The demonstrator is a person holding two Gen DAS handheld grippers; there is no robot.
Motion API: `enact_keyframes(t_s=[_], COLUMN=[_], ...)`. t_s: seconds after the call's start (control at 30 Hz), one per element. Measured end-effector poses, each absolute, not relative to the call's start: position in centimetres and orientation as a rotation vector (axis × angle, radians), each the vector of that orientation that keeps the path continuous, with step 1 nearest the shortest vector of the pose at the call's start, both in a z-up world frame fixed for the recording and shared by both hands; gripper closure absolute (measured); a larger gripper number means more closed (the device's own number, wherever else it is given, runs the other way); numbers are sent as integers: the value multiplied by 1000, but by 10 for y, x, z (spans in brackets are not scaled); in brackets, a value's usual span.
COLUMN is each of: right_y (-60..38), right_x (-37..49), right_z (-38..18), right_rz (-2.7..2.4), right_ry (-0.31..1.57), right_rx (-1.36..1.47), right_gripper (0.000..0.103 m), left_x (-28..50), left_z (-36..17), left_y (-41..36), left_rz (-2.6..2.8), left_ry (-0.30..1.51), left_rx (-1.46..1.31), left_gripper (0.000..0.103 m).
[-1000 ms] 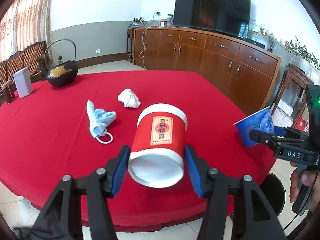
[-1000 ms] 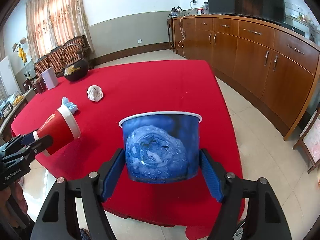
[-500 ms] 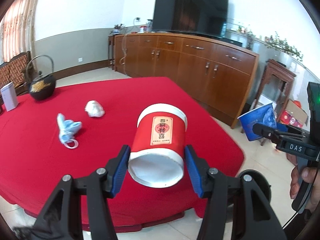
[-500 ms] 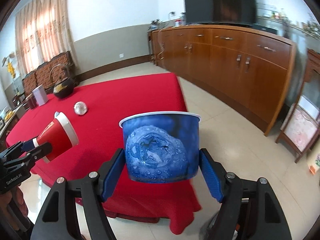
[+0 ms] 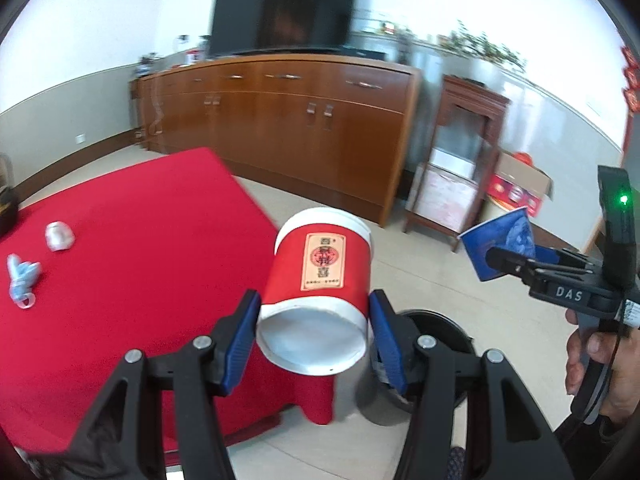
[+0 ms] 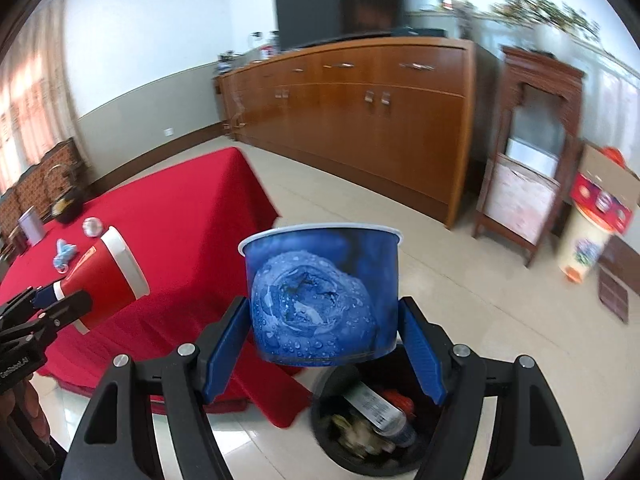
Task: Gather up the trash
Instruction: 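Carry the red cup and blue bowl over the black bucket with both grippers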
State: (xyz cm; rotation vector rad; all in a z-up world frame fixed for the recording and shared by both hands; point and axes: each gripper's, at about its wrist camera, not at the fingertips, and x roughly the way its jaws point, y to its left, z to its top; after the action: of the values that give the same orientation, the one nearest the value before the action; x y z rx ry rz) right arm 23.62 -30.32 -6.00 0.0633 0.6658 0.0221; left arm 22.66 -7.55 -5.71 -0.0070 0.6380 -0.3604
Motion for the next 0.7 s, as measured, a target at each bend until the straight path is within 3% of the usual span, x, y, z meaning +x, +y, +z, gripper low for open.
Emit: enact_keyframes(t_s=[0.27, 0.7], right_y=[-372, -399], right_x=[202, 214], right_z=[-100, -177], right_rz=[-51, 9], right_ry=[730, 884], right_rx=[115, 48], right_gripper=[28, 27], left_x=[226, 230], left_z=[-79, -145], left_y=[-144, -209], left_rz=[-491, -583], left_ry=[710, 892], left_rx=[45, 105], left_gripper=[47, 47])
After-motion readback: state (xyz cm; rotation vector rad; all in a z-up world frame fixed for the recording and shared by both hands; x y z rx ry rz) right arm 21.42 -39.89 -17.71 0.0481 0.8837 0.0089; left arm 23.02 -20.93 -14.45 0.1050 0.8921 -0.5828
